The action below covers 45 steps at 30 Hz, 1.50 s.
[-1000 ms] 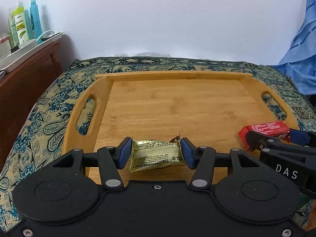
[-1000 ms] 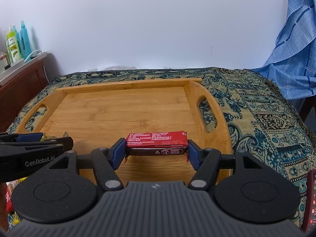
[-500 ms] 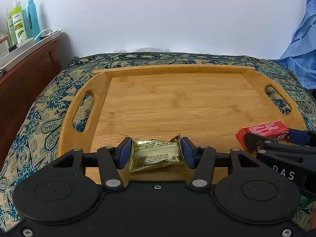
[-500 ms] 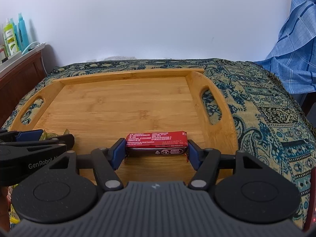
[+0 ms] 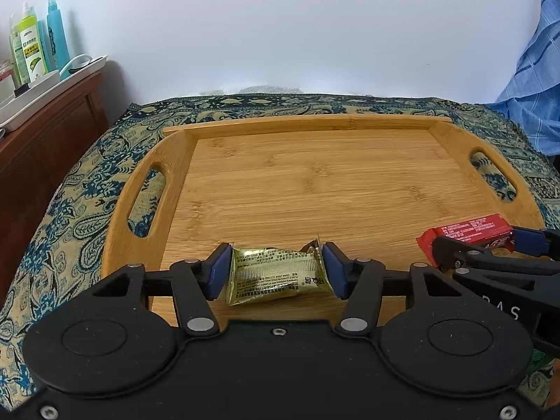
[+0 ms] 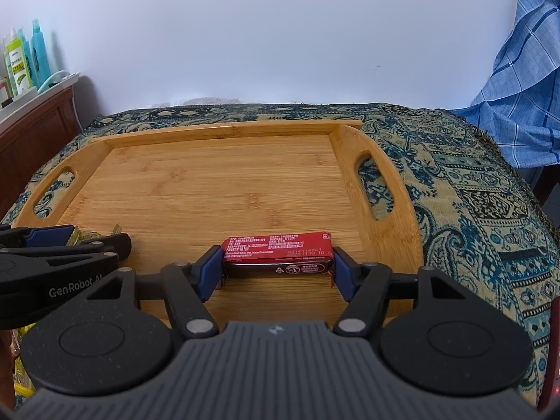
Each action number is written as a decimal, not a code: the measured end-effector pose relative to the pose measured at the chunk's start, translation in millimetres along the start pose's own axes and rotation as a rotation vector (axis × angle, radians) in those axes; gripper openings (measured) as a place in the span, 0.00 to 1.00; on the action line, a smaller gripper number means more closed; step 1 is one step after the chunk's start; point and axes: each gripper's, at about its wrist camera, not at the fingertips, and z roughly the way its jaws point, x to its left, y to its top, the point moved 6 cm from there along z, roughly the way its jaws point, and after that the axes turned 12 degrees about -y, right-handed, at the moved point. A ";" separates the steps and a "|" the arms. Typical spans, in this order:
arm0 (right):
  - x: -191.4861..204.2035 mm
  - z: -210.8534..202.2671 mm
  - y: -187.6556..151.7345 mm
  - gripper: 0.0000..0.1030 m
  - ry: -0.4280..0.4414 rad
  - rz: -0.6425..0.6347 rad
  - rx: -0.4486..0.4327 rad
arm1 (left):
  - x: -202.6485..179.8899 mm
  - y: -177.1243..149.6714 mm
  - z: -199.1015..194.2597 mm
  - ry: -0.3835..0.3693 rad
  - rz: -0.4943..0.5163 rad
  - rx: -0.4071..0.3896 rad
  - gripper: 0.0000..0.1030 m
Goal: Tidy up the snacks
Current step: 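Carry the gold packet and red bar onto the wooden tray with both tools, then open both tools to drop the packet and bar on the tray, then grasp the red nut bag with the left tool while the right tool grasps the green packet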
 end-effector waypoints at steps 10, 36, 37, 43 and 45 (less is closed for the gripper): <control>-4.8 -14.4 0.5 0.80 0.002 0.010 -0.054 | -2.8 2.4 -19.3 -0.001 0.024 -0.028 0.72; -51.5 -90.7 -43.1 0.88 0.013 0.127 -0.184 | -25.4 -46.1 -109.0 -0.049 0.095 -0.095 0.89; -50.6 -93.3 -46.3 0.88 0.017 0.125 -0.185 | -25.9 -49.0 -111.8 -0.056 0.096 -0.095 0.89; -35.0 -105.0 -60.6 0.88 -0.005 0.048 -0.202 | -28.5 -70.6 -129.2 -0.100 0.100 -0.087 0.89; -31.3 -107.8 -62.8 0.88 -0.020 0.020 -0.211 | -30.8 -79.3 -133.5 -0.114 0.115 -0.083 0.89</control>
